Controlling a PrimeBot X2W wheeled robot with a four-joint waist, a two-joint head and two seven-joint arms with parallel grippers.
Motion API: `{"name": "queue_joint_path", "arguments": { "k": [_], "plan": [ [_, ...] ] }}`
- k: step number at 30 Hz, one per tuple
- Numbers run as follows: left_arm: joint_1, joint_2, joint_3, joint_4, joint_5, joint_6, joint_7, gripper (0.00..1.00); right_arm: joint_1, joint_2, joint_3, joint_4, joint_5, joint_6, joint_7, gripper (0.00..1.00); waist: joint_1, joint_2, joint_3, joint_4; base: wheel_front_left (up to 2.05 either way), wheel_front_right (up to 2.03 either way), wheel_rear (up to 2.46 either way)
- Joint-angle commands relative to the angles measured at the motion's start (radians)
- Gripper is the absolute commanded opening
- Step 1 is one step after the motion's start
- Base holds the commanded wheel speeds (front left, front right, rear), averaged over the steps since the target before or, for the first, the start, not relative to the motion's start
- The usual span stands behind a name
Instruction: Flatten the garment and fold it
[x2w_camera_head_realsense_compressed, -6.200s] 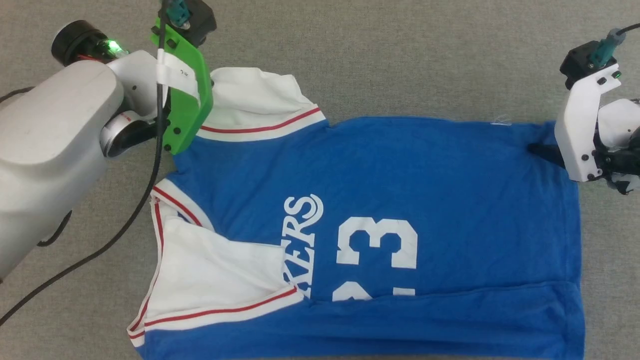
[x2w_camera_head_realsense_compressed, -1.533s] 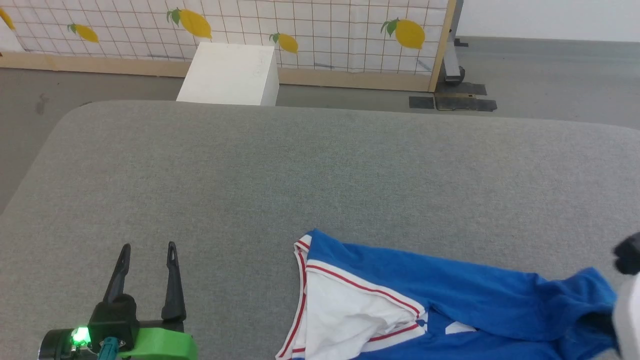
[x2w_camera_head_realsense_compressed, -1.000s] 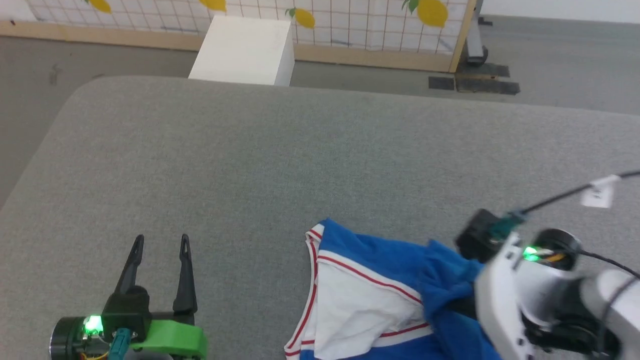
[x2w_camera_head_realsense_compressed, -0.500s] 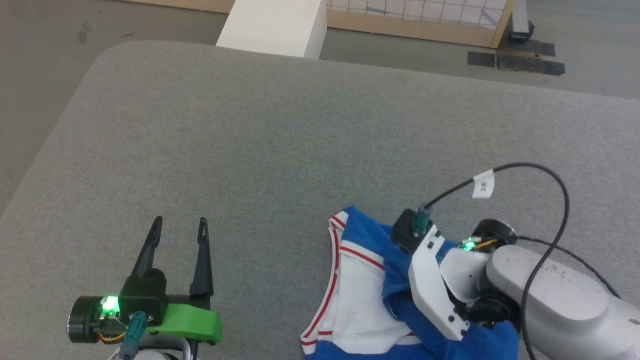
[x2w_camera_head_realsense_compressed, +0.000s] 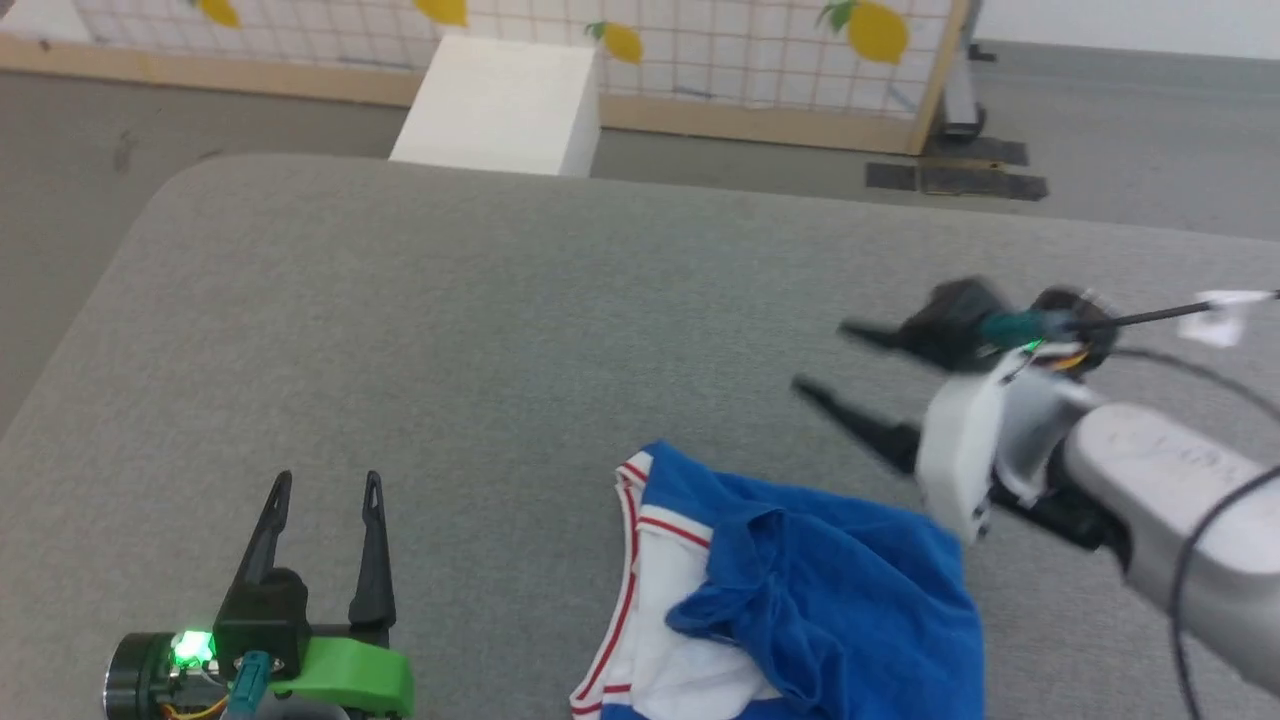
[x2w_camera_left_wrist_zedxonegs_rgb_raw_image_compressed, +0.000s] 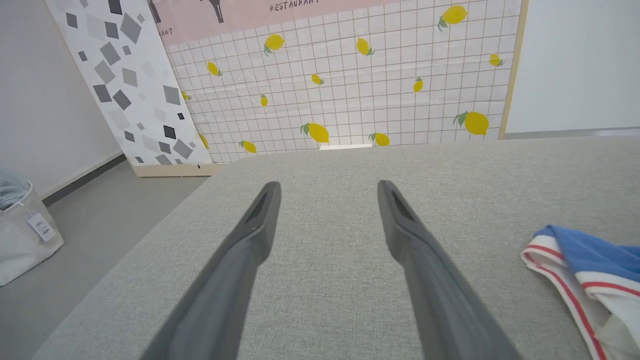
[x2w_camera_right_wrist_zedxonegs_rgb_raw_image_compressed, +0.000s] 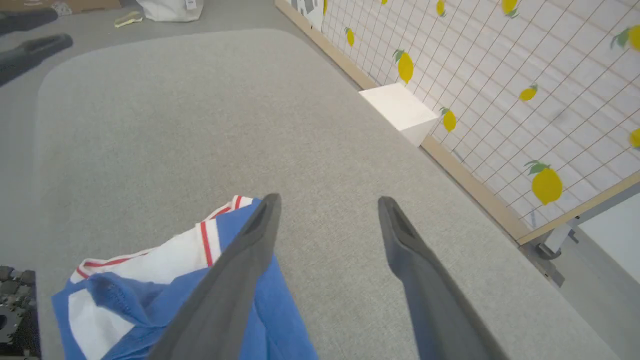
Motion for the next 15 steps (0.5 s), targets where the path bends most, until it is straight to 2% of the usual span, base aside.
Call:
{"name": "queue_joint_path", "arguments": {
  "k": [1,7,11,15],
  "plan": [
    [0.01,0.005,0.003,-0.004,0.005,0.007,-0.004,1.0,0.009,-0.007,-0.034,0.008,-0.029,-0.002,-0.038,1.0,0.0,0.0,-0.044,-0.056,0.0,0.0,0.0],
    [0.026,0.014,0.016,-0.009,-0.001,0.009,-0.004,1.0,0.116,0.023,-0.34,0.076,-0.216,-0.002,-0.243,1.0,0.0,0.0,-0.071,-0.119,0.0,0.0,0.0],
    [0.035,0.013,0.015,-0.018,0.0,0.01,-0.004,1.0,0.226,0.085,-0.552,0.093,-0.352,-0.002,-0.333,1.0,0.0,0.0,-0.084,-0.145,0.0,0.0,0.0],
    [0.038,0.011,0.014,-0.025,-0.004,0.007,-0.004,1.0,0.362,0.18,-0.758,0.055,-0.467,-0.002,-0.373,1.0,0.0,0.0,-0.094,-0.159,0.0,0.0,0.0]
  ]
}}
